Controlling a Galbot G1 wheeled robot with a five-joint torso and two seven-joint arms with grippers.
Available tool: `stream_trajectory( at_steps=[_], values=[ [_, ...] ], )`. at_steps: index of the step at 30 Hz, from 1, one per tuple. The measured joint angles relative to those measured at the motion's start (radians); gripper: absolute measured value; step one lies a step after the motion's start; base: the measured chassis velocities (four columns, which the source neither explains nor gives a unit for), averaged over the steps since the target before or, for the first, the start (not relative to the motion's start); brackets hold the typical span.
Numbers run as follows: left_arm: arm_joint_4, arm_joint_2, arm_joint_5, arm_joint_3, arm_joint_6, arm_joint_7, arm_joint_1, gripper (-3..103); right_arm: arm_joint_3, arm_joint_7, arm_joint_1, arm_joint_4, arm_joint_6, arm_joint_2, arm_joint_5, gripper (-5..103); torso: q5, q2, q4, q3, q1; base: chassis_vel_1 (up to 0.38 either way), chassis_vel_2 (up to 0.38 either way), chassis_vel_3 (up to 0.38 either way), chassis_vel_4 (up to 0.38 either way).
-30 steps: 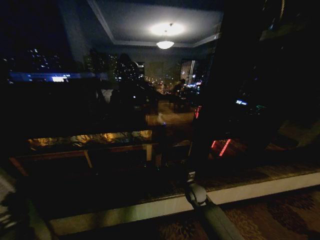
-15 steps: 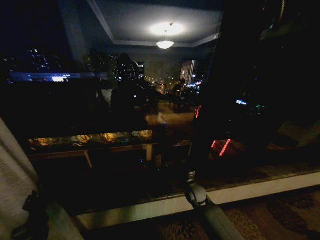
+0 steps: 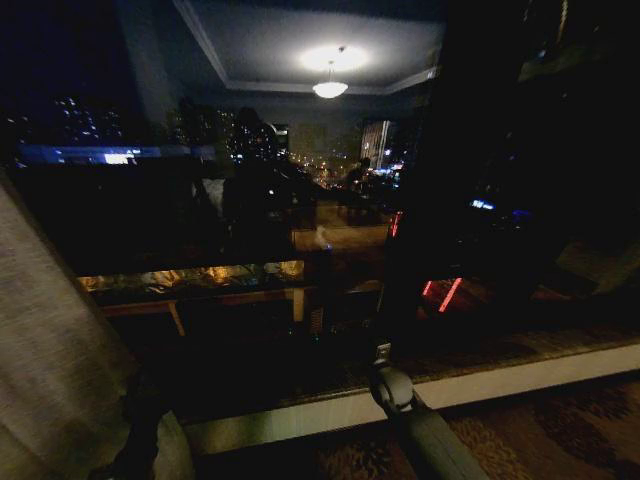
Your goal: Open the curtains by pulling them apart, changing their state from closed to fully open.
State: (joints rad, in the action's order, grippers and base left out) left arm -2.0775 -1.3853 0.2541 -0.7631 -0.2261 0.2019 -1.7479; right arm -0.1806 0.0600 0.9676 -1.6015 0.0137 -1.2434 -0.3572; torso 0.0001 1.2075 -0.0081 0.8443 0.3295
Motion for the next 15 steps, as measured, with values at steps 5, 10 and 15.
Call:
stream_trajectory(
  at_steps=[5,10,15],
  values=[
    [0.012,0.006,-0.007,-0.002,0.012,0.053,0.003,100,0.000,0.000,0.000,0.000,0.000,0.000,0.000,100,-0.0002,0.000,0.0000,0.000,0.000,0.000,0.000,0.000,0.000],
    [0.018,0.029,0.073,-0.033,-0.012,-0.070,0.003,100,0.000,0.000,0.000,0.000,0.000,0.000,0.000,100,-0.0002,0.000,0.0000,0.000,0.000,0.000,0.000,0.000,0.000],
    [0.028,0.047,0.201,-0.089,-0.005,-0.234,0.014,100,0.000,0.000,0.000,0.000,0.000,0.000,0.000,100,-0.0002,0.000,0.0000,0.000,0.000,0.000,0.000,0.000,0.000]
  ],
)
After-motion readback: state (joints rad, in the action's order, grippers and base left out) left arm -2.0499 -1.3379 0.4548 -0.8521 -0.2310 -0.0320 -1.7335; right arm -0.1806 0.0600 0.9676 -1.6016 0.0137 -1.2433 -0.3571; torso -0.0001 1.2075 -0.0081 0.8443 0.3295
